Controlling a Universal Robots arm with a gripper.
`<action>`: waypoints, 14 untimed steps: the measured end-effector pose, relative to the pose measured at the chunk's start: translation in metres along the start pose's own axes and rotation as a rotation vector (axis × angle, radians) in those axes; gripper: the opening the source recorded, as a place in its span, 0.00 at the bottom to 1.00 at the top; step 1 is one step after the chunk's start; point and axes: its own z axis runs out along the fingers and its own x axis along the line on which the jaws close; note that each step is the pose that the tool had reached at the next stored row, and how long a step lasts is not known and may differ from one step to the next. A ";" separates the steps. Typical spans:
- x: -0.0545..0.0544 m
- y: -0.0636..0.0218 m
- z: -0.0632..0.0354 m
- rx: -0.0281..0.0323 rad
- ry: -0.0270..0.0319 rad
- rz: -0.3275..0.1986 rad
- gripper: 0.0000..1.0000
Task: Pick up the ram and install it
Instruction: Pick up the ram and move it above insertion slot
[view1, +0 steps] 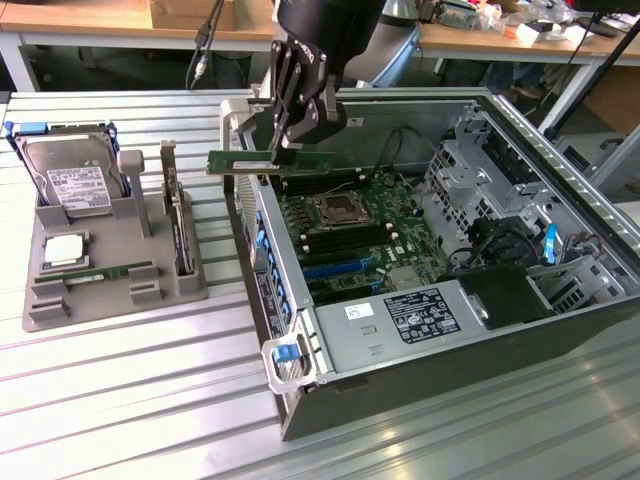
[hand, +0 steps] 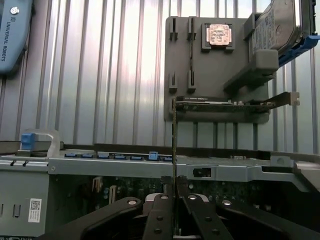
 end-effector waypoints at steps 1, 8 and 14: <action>0.000 -0.0011 -0.0002 -0.0006 0.0000 0.000 0.13; 0.001 -0.0139 -0.0025 -0.0082 -0.0003 0.000 0.13; 0.001 -0.0267 -0.0047 -0.0154 -0.0006 0.000 0.13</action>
